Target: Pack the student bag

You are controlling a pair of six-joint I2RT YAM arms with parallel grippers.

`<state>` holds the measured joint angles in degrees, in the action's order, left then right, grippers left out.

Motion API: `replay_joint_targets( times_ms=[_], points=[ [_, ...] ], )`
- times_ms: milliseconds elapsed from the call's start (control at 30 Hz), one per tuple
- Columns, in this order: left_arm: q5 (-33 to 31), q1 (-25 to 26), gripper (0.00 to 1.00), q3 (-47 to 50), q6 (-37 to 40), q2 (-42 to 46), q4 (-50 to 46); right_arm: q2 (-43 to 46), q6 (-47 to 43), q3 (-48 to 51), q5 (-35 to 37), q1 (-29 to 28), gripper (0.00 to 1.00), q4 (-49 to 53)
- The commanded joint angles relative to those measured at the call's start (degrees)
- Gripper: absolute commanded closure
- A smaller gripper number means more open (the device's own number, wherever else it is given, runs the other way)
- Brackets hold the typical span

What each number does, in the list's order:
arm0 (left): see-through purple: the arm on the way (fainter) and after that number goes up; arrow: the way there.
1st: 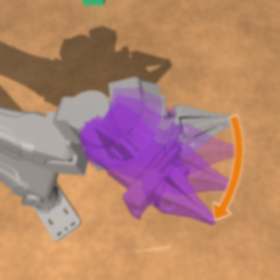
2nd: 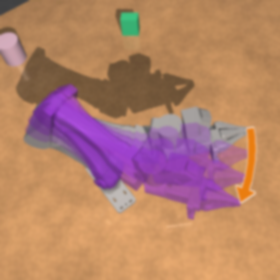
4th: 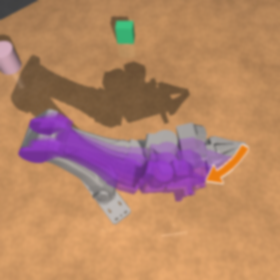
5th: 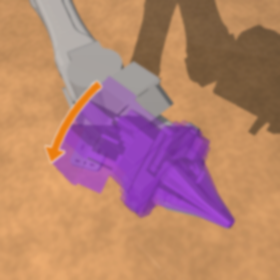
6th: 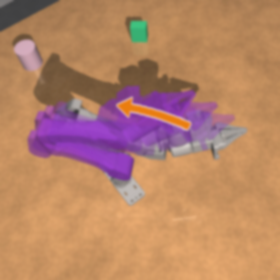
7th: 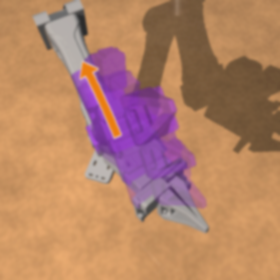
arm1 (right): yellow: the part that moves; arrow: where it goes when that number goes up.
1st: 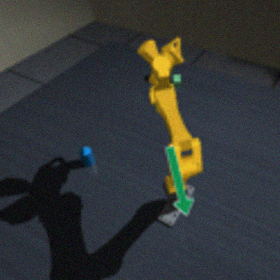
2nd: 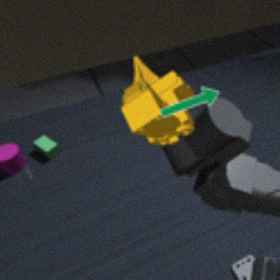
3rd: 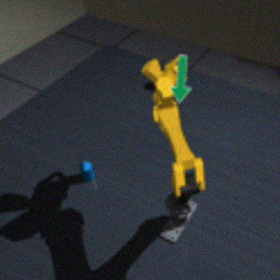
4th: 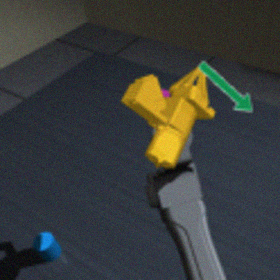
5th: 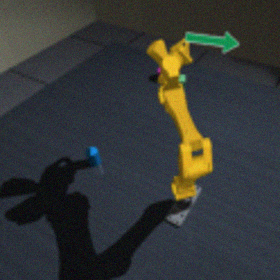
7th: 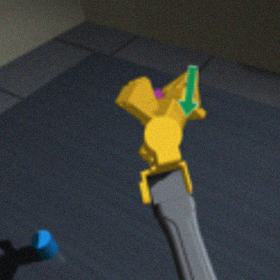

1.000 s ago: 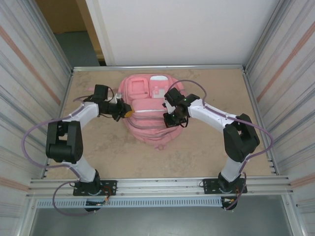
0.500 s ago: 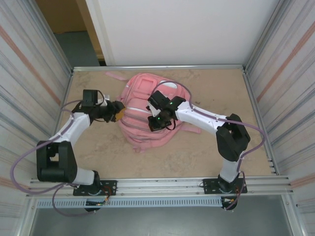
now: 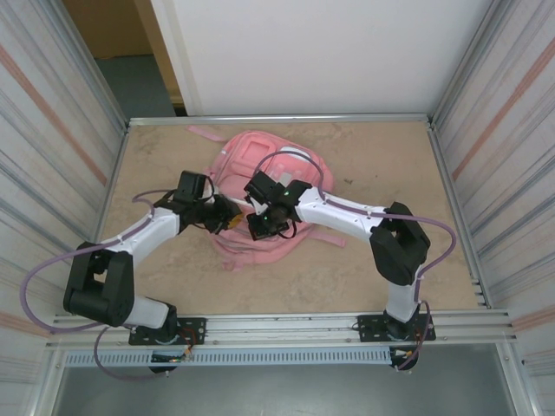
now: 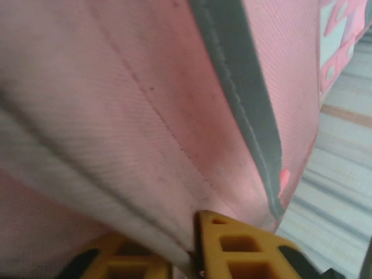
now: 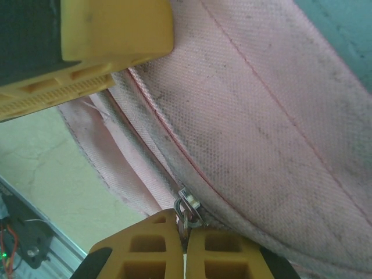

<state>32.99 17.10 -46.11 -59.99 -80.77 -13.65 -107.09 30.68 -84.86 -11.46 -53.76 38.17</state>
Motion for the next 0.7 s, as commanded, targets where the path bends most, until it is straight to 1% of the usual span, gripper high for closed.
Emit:
replay_joint_targets(
  times_ms=[0,67,133,200,333,500,600,667],
  points=[
    [-2.57,-0.88,1.0,0.03,1.62,1.58,3.37,1.07,-1.77,-0.66,0.75,-1.25,1.0,1.06],
    [-1.72,-1.54,1.0,-0.47,4.22,2.4,1.38,1.62,-4.11,-0.39,4.86,-0.33,1.0,5.09],
    [0.78,-3.03,1.0,-0.09,5.8,2.84,0.83,2.4,-6.72,0.38,9.27,0.36,1.0,8.42],
    [4.09,-5.16,1.0,0.64,7.63,2.55,0.39,3.67,-9.42,2.84,11.7,1.74,1.0,9.9],
    [10.65,-8.93,1.0,1.32,10.7,0.85,-1.06,5.81,-11.65,7.64,12.41,6.33,1.0,10.03],
    [14.8,-7.63,1.0,0.72,14.98,-1.69,-3.73,5.26,-14.22,10.05,12.2,12.41,1.0,8.49],
    [17.58,-7.65,1.0,0.64,16.9,-3.74,-4.82,3.71,-16.6,9.02,11.36,13.81,1.0,6.86],
    [18.16,-7.92,1.0,0.19,18.79,-4.7,-6.4,3.22,-19.55,8.84,10.73,13.69,0.97,5.18]
  ],
)
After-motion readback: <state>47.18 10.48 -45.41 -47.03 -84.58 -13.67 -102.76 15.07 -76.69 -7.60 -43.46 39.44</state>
